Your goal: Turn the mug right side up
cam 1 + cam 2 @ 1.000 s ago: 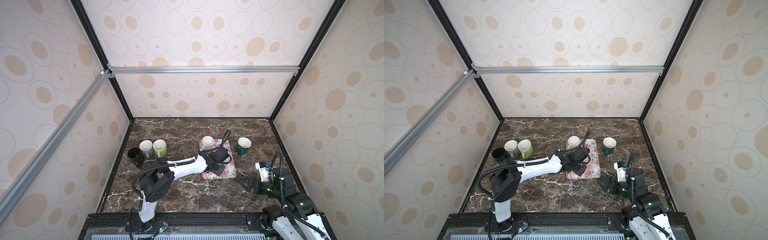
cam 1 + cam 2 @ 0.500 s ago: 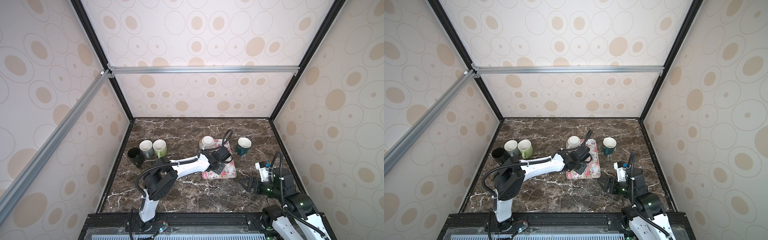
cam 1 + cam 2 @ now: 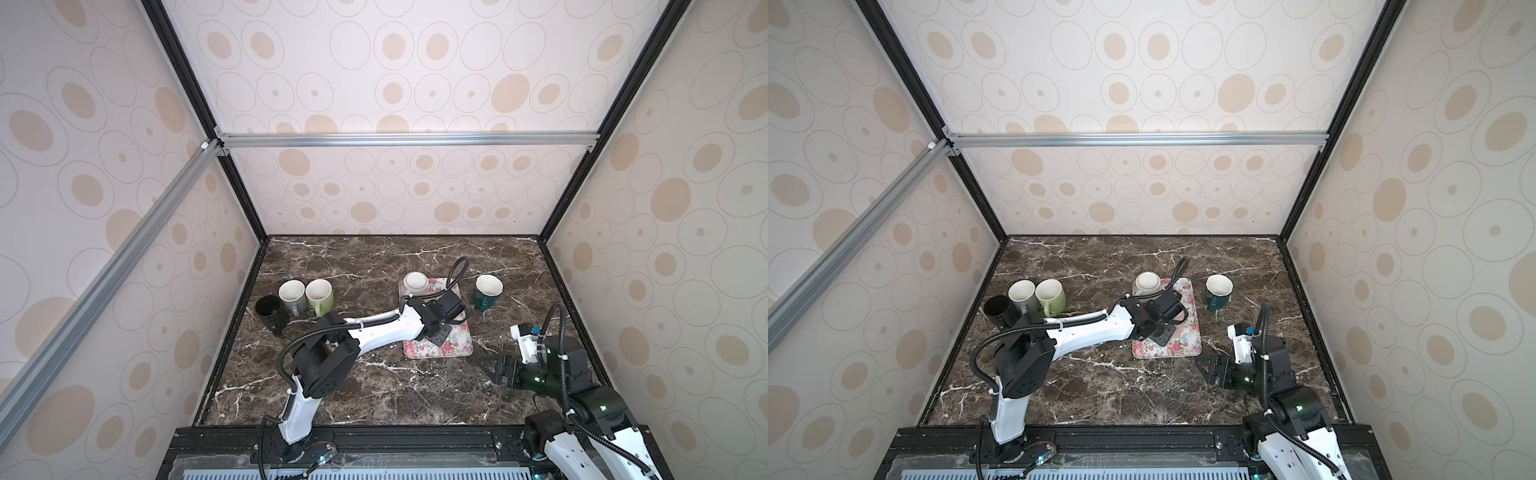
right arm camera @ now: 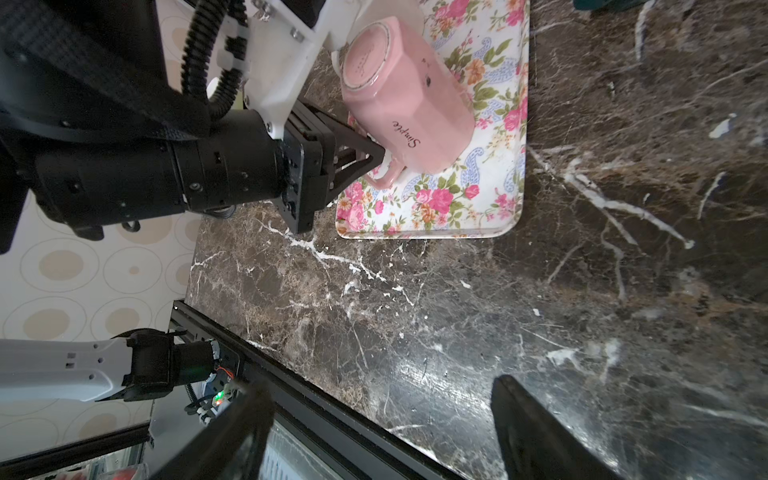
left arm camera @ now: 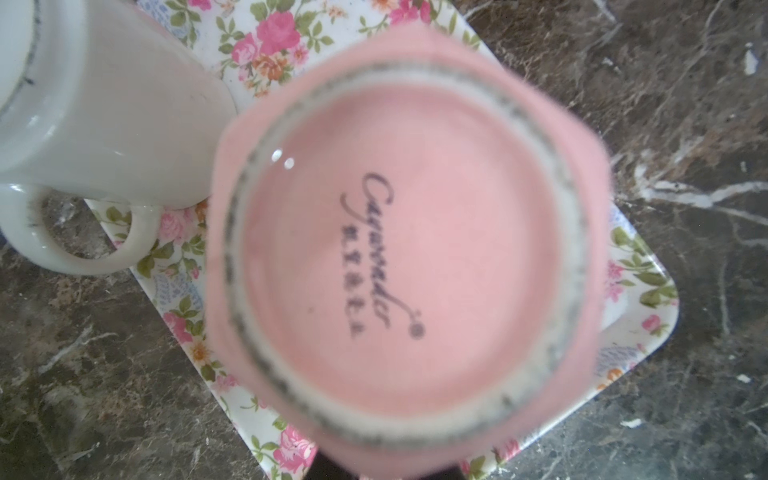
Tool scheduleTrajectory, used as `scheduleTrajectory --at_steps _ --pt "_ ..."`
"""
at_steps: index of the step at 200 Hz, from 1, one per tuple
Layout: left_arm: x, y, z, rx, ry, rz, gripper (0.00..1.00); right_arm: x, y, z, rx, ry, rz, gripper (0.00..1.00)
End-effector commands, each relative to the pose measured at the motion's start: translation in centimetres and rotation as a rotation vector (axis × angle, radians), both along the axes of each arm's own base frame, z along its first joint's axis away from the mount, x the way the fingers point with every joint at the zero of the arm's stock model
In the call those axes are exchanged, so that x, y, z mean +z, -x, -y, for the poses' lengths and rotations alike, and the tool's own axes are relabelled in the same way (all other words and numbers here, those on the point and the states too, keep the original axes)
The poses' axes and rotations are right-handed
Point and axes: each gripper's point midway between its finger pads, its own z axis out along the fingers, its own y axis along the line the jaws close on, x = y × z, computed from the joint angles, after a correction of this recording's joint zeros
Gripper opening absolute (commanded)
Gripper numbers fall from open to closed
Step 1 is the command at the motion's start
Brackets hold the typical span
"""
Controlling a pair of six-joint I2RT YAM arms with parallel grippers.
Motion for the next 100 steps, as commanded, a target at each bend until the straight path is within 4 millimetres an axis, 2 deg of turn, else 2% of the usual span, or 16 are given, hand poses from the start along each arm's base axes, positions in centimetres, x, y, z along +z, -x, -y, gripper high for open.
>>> scheduleTrajectory --at_steps 1,33,100 --pt "3.3 -0.6 -0.4 0.044 0.050 0.049 0.00 0.0 -0.2 0.1 -0.007 0.007 -0.005 0.85" --pt "5.4 -0.5 -0.4 0.060 0.175 0.040 0.00 -0.1 -0.3 0.0 -0.001 0.008 -0.020 0.85" --pt "7.6 -0.7 -2.0 0.149 0.354 0.049 0.00 -0.5 -1.3 -0.7 0.013 -0.012 -0.053 0.85"
